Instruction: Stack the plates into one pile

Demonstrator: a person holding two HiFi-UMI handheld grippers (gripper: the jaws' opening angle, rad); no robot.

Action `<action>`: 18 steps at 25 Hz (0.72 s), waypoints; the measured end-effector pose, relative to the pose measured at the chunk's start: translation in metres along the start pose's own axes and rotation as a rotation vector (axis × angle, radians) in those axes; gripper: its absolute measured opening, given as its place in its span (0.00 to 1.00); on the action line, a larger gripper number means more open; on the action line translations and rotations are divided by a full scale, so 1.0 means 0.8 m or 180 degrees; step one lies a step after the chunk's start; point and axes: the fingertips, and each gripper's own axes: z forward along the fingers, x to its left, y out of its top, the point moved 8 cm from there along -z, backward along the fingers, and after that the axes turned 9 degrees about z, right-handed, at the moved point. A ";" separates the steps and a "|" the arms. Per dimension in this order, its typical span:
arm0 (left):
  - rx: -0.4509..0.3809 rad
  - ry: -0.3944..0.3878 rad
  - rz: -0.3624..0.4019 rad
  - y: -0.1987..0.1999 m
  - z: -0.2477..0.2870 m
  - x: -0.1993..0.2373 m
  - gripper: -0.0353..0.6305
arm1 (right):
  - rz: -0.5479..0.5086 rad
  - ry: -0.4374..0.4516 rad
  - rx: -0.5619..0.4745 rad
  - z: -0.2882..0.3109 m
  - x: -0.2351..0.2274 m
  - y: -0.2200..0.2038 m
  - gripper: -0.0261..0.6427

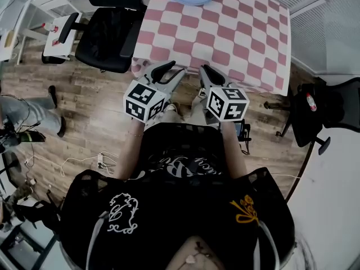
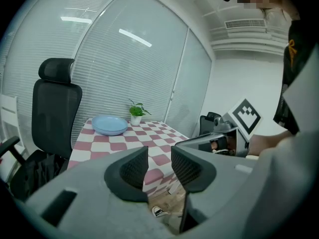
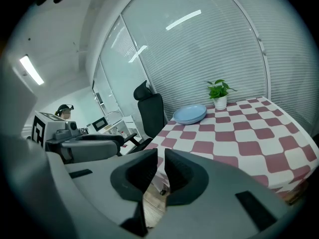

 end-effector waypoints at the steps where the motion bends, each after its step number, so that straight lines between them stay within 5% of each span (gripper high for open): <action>1: -0.0013 -0.0010 0.0010 -0.002 -0.007 0.000 0.28 | -0.0005 0.0001 -0.0009 0.000 0.007 -0.004 0.11; 18: -0.0017 -0.0344 0.0118 -0.034 -0.042 -0.043 0.28 | -0.0094 -0.0120 -0.0083 -0.043 0.047 -0.060 0.08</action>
